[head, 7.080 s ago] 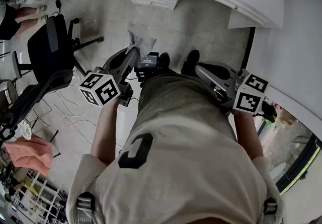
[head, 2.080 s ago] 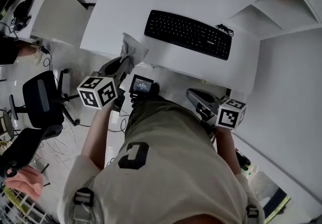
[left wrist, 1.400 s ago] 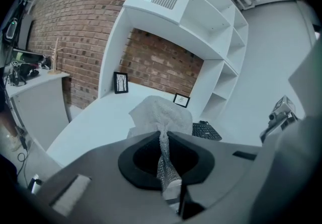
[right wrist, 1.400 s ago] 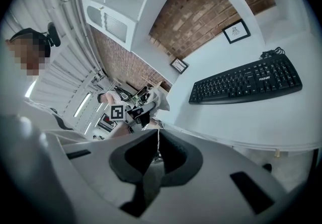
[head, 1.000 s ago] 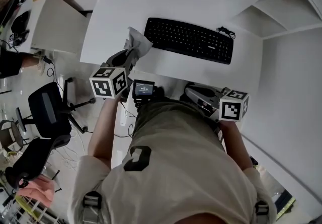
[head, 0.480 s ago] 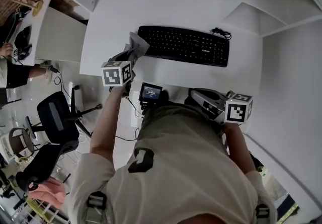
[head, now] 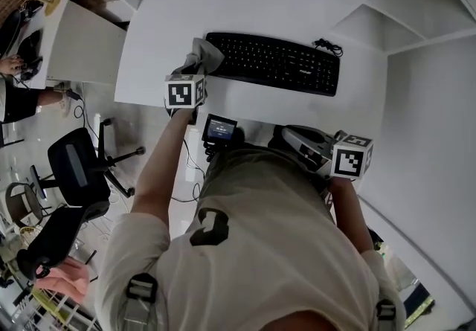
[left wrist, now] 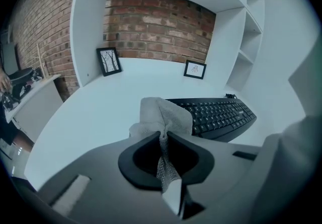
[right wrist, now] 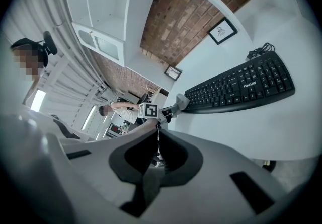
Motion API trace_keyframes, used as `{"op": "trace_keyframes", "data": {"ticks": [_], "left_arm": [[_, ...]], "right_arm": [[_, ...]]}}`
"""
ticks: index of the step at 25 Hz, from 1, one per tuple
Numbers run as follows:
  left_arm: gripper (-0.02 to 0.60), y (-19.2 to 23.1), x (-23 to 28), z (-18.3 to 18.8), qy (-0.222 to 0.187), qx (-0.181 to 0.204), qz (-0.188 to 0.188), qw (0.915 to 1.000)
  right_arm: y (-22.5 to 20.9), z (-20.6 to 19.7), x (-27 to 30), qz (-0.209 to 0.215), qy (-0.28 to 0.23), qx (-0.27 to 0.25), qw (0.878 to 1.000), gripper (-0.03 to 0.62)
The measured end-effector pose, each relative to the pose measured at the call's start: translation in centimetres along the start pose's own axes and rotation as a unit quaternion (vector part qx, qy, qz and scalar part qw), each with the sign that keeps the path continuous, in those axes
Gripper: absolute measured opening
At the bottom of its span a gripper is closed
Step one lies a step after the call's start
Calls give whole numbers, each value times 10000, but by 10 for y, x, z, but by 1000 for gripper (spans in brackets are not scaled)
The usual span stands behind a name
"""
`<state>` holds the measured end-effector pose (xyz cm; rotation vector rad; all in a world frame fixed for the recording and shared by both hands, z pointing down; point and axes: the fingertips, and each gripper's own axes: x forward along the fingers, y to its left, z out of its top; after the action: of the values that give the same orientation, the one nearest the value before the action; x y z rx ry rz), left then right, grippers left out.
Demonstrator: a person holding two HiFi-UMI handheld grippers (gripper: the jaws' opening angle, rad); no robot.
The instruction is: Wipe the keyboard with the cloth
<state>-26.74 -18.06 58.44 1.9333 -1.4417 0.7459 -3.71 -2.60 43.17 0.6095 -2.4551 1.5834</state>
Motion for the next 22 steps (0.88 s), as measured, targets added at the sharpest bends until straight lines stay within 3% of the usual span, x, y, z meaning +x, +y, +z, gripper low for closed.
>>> {"op": "trace_keyframes", "data": {"ticks": [6, 16, 22], "left_arm": [[23, -10, 10, 1, -146, -58, -258, 9995], [23, -10, 16, -2, -247, -192, -614, 9976], [23, -15, 19, -4, -169, -430, -542, 9975]], "right_arm": [[2, -4, 5, -280, -152, 89, 9995, 6], [14, -35, 10, -607, 10, 183, 9980, 6], [3, -35, -4, -576, -242, 256, 9977, 6]]}}
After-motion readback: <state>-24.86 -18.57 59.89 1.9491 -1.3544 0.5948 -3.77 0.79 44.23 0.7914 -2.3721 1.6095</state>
